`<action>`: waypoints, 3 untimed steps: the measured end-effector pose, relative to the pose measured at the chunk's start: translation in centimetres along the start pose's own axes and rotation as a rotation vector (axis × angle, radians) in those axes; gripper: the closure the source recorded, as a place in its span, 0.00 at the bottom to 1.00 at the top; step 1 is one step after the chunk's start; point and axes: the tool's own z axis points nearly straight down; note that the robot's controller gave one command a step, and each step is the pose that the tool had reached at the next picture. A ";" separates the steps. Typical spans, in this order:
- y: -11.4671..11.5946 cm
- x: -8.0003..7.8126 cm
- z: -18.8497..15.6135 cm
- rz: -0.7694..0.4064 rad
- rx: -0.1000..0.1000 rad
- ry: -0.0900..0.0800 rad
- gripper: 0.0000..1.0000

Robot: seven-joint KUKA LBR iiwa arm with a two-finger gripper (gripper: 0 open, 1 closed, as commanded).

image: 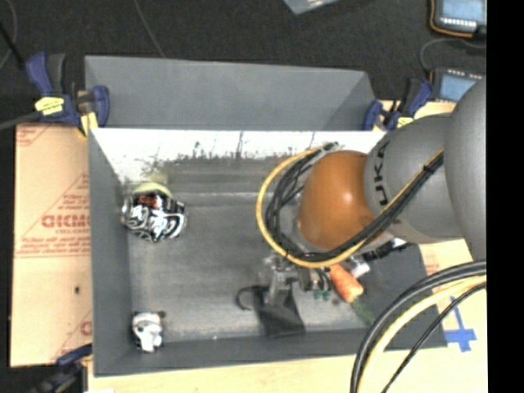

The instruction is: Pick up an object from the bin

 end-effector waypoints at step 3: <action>0.0 -0.2 -2.9 0.000 -0.001 -0.008 1.00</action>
Offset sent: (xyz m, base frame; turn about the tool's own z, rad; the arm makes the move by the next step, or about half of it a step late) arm 0.0001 0.0000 0.0052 0.0000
